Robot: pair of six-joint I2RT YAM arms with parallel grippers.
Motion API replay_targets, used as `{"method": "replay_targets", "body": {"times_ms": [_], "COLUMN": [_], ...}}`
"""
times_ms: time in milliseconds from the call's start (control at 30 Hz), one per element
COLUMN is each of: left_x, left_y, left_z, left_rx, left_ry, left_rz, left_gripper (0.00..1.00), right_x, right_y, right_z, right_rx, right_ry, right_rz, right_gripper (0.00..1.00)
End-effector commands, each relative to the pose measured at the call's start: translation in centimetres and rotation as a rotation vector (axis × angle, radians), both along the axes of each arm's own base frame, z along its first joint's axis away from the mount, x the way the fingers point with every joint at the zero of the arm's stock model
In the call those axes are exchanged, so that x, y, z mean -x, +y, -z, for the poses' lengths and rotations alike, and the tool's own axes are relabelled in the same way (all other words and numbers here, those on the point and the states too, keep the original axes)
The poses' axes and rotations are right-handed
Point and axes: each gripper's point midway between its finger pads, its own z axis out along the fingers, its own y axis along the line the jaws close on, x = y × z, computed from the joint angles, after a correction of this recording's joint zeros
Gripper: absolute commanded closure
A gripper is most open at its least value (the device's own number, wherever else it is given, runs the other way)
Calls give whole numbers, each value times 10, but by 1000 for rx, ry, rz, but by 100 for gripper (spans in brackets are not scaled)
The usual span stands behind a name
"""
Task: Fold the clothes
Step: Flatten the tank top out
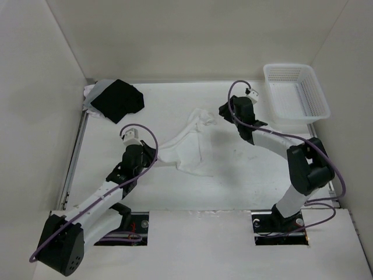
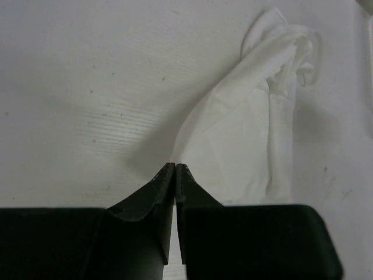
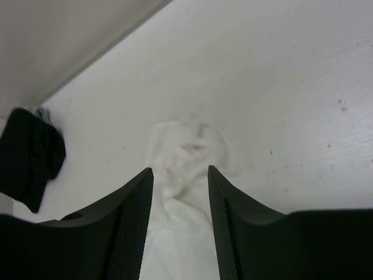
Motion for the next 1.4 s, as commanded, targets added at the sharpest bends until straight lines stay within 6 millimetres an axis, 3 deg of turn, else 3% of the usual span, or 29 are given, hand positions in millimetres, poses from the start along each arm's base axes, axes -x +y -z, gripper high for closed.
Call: {"method": "replay_targets", "body": {"times_ms": [0,100,233,367,467,633,967,1133,1267,1367], "left_x": [9,12,12,11,11,11,14,14,13,12], "left_y": [-2,0,0,-2,-5,-6,-6,-6,-6,-6], "left_z": [5,14,17,18,19,16,17,17,16,8], "left_rx": [127,128,123,130,136,146,146,144,147,159], "left_ry": [20,43,52,50,51,41,35,33,28,9], "left_rz": [-14,-15,-2,8,22,29,36,37,37,34], "left_gripper": [96,96,96,95,95,95,95,95,95,95], "right_x": [57,117,183,214,226,239,244,249,248,243], "right_y": [12,32,37,31,34,46,57,63,63,59], "right_z": [31,63,91,92,99,114,122,126,123,108], "right_rx": [118,159,169,138,153,147,138,125,113,100], "right_ry": [95,162,242,255,293,349,385,406,394,340], "right_rz": [-125,-233,-280,-262,-301,-349,-363,-374,-356,-325], "right_gripper": [52,56,61,57,56,62,70,67,82,89]}}
